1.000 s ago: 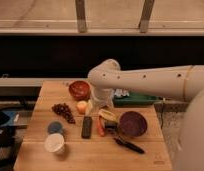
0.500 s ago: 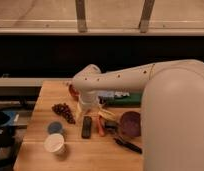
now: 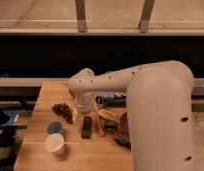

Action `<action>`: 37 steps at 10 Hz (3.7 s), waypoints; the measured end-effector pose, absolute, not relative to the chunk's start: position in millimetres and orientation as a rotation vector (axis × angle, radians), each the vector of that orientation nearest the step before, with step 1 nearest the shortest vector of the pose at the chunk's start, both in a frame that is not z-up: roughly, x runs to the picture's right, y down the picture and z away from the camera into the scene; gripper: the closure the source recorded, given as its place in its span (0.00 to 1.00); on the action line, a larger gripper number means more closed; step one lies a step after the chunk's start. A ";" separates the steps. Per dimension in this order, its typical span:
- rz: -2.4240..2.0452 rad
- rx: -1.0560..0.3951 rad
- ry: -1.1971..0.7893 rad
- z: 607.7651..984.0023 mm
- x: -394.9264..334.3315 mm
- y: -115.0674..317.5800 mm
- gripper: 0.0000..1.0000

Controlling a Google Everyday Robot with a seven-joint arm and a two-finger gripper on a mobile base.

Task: Place eraser in tray

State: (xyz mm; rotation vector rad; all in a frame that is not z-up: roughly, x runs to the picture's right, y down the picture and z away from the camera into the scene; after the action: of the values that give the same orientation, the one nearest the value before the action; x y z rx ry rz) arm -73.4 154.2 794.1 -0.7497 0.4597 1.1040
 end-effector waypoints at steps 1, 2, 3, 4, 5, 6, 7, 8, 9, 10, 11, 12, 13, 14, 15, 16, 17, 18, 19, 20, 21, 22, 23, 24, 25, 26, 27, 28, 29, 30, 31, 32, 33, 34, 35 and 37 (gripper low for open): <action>1.094 -0.769 0.459 801.1 -79.2 157.0 0.20; 1.088 -0.792 0.461 808.5 -82.7 161.5 0.20; 1.087 -0.807 0.468 815.5 -80.1 164.3 0.20; 1.088 -0.821 0.474 820.5 -78.1 166.4 0.20; 1.087 -0.833 0.480 824.7 -77.7 168.3 0.20; 1.086 -0.842 0.489 828.7 -76.7 171.0 0.20; 1.082 -0.851 0.498 832.2 -77.2 174.4 0.20; 1.079 -0.861 0.506 835.7 -77.7 178.4 0.20; 1.079 -0.866 0.512 837.5 -77.3 180.6 0.20; 1.078 -0.870 0.517 839.2 -77.2 182.8 0.20; 1.075 -0.873 0.519 839.7 -78.0 184.8 0.22; 1.070 -0.874 0.521 840.3 -78.6 187.1 0.31; 1.068 -0.874 0.522 840.9 -78.6 188.7 0.40; 1.066 -0.874 0.524 841.3 -78.3 190.0 0.50; 1.065 -0.874 0.524 841.5 -78.2 190.9 0.60; 1.065 -0.873 0.524 841.6 -77.9 191.5 0.70; 1.063 -0.871 0.525 841.6 -77.1 192.3 0.80; 1.065 -0.859 0.526 840.5 -76.8 191.4 0.92; 1.074 -0.850 0.513 836.9 -76.2 186.7 0.98; 1.085 -0.839 0.498 832.0 -73.1 180.3 1.00; 1.100 -0.822 0.472 821.8 -70.1 168.5 1.00; 1.108 -0.802 0.440 808.8 -71.0 154.2 1.00; 1.119 -0.776 0.403 792.2 -70.4 135.3 1.00; 1.132 -0.747 0.372 776.3 -67.5 115.9 1.00; 1.145 -0.714 0.343 759.9 -63.5 94.7 1.00; 1.160 -0.683 0.320 746.5 -59.2 74.1 1.00; 1.178 -0.654 0.299 738.2 -51.6 53.5 1.00; 1.213 -0.618 0.278 736.5 -35.4 26.3 1.00; 1.244 -0.595 0.264 739.5 -21.9 7.5 1.00; 1.271 -0.577 0.253 742.6 -10.6 -6.9 1.00; 1.314 -0.563 0.236 748.0 5.2 -25.4 1.00; 1.378 -0.556 0.216 753.6 26.4 -44.6 1.00; 1.411 -0.550 0.209 756.3 40.1 -52.4 1.00; 1.425 -0.547 0.201 757.4 45.0 -57.4 1.00; 1.421 -0.550 0.200 758.0 42.0 -57.1 1.00; 1.423 -0.550 0.200 758.0 43.2 -57.0 1.00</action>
State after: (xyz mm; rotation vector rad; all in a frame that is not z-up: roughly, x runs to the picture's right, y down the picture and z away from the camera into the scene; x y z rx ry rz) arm 43.2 -57.0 758.0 -0.5495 0.2001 1.4231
